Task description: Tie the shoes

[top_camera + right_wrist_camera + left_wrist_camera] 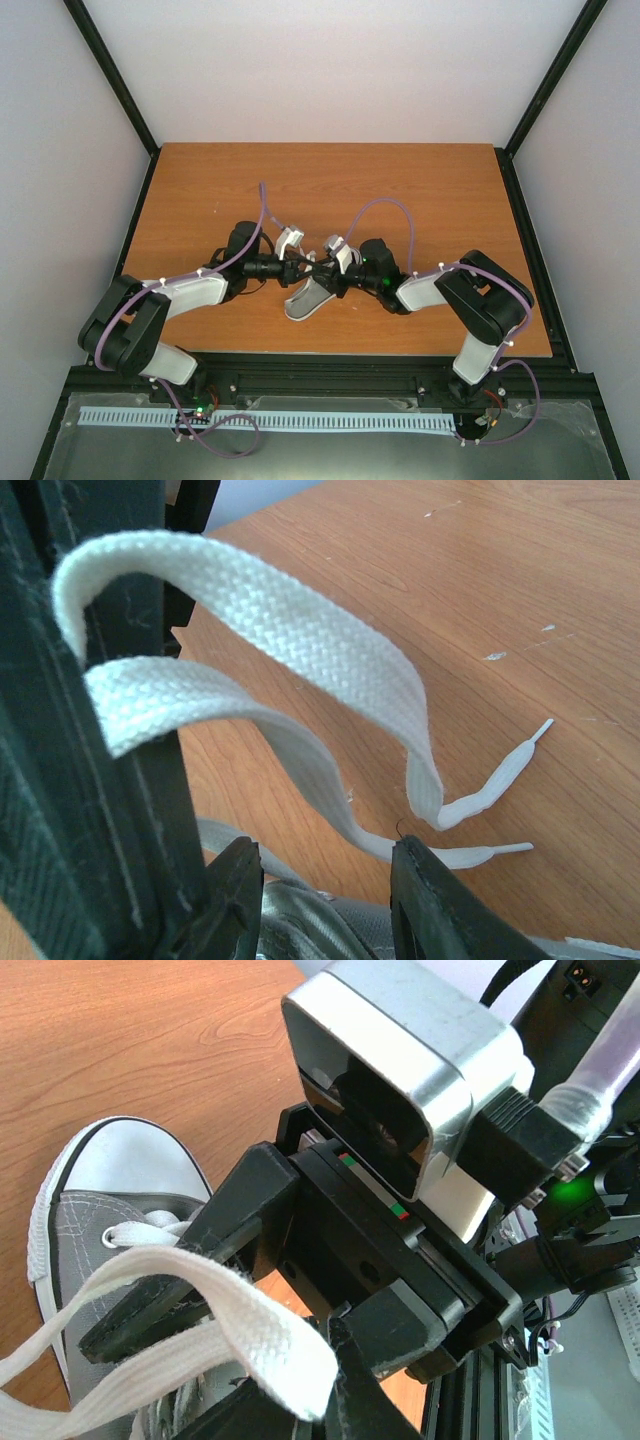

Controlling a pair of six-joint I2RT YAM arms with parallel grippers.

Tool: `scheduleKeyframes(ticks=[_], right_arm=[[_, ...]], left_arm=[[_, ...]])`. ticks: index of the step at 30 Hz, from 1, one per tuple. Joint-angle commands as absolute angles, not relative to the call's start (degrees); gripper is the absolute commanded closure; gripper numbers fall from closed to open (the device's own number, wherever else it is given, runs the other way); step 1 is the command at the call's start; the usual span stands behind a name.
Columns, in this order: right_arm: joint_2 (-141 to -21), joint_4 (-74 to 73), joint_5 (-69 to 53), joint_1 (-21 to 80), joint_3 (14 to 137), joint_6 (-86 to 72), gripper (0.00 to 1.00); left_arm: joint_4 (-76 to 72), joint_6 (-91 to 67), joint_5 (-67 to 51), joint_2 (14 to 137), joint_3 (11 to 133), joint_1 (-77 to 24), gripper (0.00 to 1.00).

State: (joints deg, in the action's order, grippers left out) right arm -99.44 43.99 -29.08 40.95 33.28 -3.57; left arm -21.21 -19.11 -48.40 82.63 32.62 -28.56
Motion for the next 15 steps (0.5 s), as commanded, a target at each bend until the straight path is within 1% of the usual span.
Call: scheduleKeyframes(ticks=[1,8,15], right_arm=[[-100.95,50.56,-28.5,41.91,35.02,-2.02,0.66],[-101.58,52.78,-26.89,42.19,35.53,-2.91,0.72],[-102.62,54.19,-25.19,42.45,36.2,-3.87,0.73]], left_arm=[[-23.51,-19.79,-51.22,82.21,32.18,-28.66,0.99],[-23.54,-19.81,-51.35,82.34,31.99,-28.65,0.99],[-23.73,-19.92,-51.41,82.34,32.03,-28.65,0.99]])
